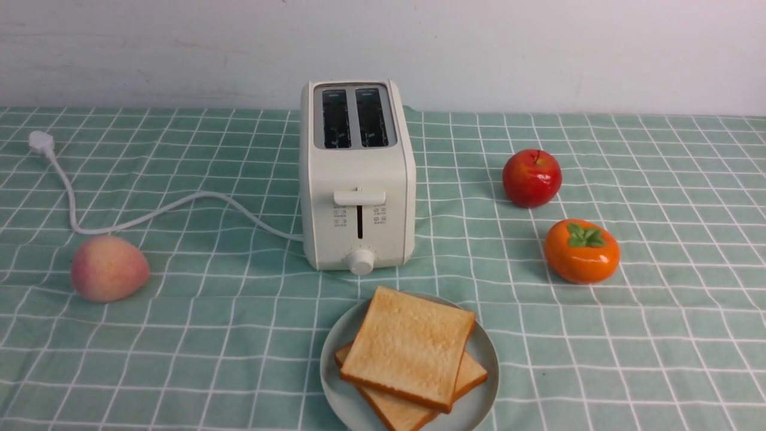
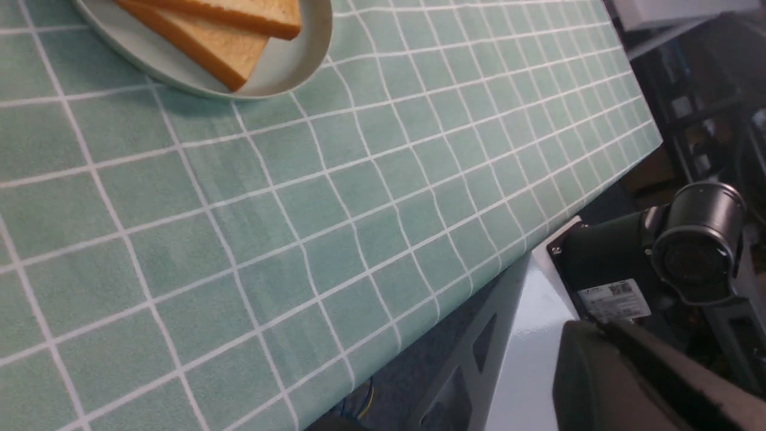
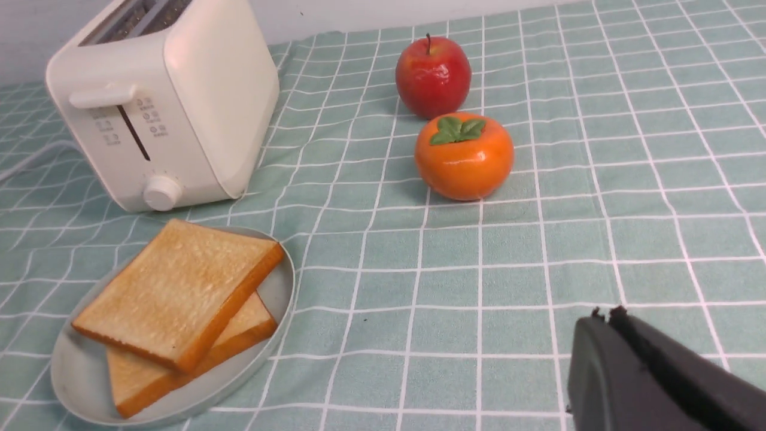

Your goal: Take toasted bread from bread machine on blue coffee table place on plate.

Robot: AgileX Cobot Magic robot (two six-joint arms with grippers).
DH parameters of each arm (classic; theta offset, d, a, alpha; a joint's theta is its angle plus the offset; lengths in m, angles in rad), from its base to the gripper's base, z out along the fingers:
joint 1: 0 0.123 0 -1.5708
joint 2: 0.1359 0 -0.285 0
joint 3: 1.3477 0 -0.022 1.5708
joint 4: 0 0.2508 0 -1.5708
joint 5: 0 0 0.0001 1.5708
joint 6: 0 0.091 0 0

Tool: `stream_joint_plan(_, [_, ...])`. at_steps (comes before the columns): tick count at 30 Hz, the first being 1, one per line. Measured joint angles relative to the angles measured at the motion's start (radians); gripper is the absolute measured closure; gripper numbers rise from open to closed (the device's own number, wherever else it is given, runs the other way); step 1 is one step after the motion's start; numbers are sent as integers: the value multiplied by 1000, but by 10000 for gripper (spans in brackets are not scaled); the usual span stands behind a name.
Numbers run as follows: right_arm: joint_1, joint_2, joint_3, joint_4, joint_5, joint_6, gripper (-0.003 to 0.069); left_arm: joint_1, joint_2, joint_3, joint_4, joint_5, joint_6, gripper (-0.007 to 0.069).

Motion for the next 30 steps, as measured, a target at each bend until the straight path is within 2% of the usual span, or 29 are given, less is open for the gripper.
stream_joint_plan(4, [0, 0, 21, 0, -96, 0, 672, 0, -196, 36, 26, -6, -59, 638])
stream_joint_plan(7, [0, 0, 21, -1, -123, 0, 668, 0, -281, 44, 94, -41, -71, 638])
stream_joint_plan(11, [0, 0, 21, -1, -124, 0, 666, 0, -315, 45, 230, -154, -73, 638])
stream_joint_plan(15, [0, 0, 21, -1, -124, 0, 660, 0, -315, 45, 315, -269, -74, 638])
stream_joint_plan(19, [0, 0, 21, -1, -124, 0, 657, 0, -315, 45, 327, -316, -75, 638])
stream_joint_plan(30, [0, 0, 21, -1, -124, 0, 646, 0, -317, 57, 330, -326, -73, 638])
